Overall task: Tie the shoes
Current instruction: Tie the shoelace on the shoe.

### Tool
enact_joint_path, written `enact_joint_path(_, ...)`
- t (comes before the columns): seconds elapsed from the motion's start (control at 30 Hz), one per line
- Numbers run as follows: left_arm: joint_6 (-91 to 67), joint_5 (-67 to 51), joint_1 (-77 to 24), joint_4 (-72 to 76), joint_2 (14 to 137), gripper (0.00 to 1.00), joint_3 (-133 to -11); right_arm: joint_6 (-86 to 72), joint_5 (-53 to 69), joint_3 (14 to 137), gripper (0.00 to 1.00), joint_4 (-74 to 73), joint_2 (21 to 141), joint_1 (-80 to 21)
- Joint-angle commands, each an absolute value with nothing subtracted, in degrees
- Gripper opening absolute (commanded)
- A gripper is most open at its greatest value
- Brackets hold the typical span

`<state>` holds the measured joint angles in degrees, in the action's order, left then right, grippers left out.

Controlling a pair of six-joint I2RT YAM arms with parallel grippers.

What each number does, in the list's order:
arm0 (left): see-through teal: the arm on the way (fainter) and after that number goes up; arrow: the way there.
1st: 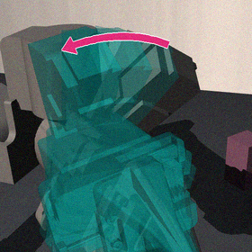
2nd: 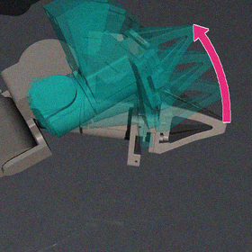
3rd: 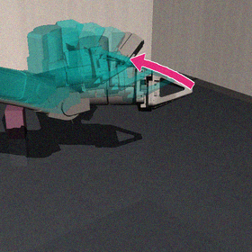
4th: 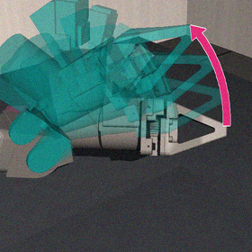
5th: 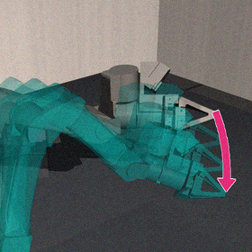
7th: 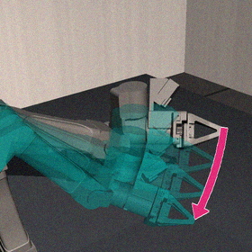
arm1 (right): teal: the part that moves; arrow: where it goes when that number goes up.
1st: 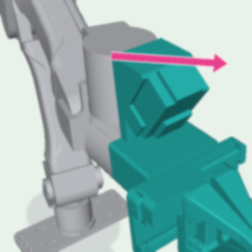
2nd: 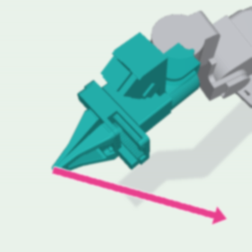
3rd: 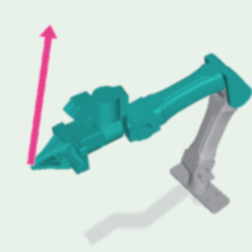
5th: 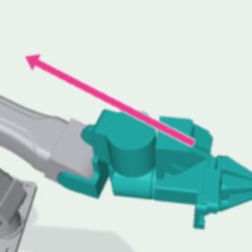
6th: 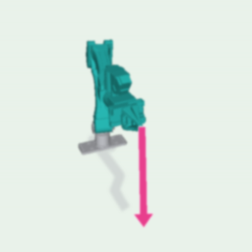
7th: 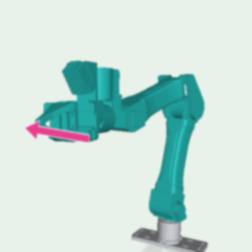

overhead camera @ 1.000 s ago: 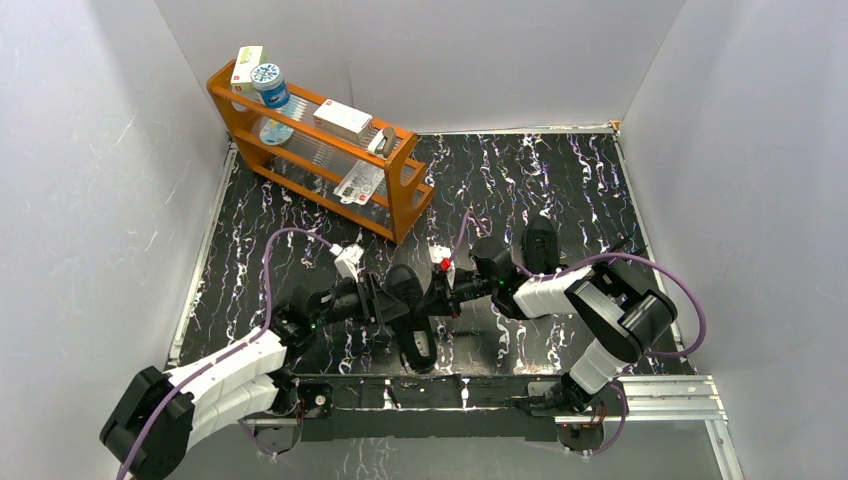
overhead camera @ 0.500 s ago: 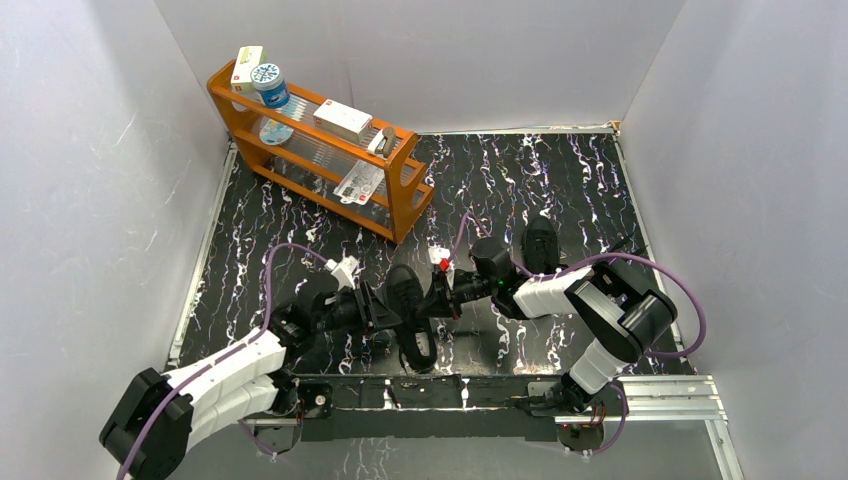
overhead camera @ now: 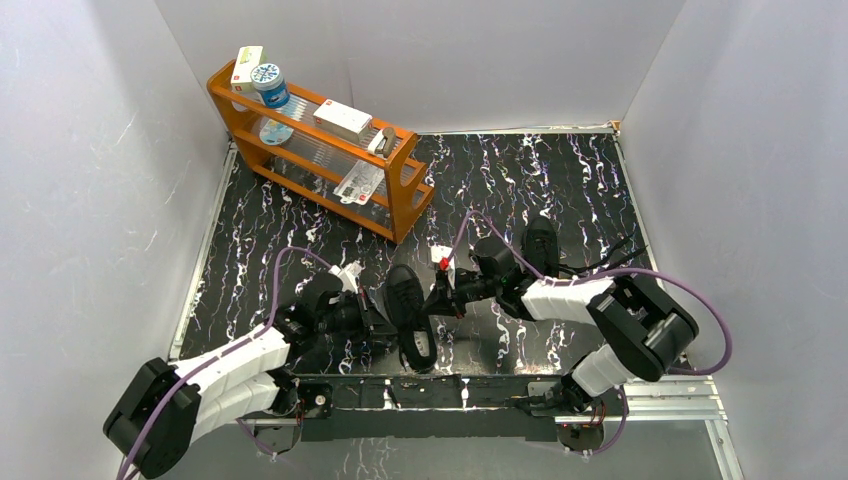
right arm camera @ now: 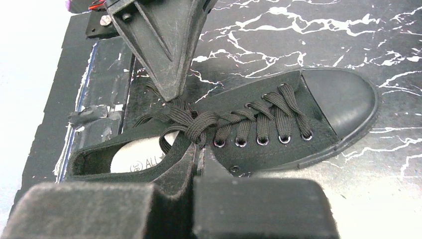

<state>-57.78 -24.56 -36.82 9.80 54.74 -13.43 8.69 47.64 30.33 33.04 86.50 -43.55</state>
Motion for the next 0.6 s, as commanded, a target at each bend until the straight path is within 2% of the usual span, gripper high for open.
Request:
enact_joint_path(0.0,-57.82,-26.49,-36.56,9.41,54.97,0.00,-12.94,9.79,43.58,29.80,0.00,28.96,82.22,-43.67)
enact_joint_path(0.2,-56.57,-25.58,-36.56,3.08,57.26,0.00,-14.95,9.70,37.41,29.55,0.00,23.37,81.30,-43.68)
enact_joint_path(0.33,-57.89,-23.16,-36.56,-2.49,54.73,0.00,-15.45,8.69,36.99,30.58,0.00,21.24,81.96,-43.73)
enact_joint_path(0.57,-63.54,-19.21,-36.56,-6.01,48.57,0.00,-13.76,7.14,29.03,32.57,0.00,15.54,80.35,-43.64)
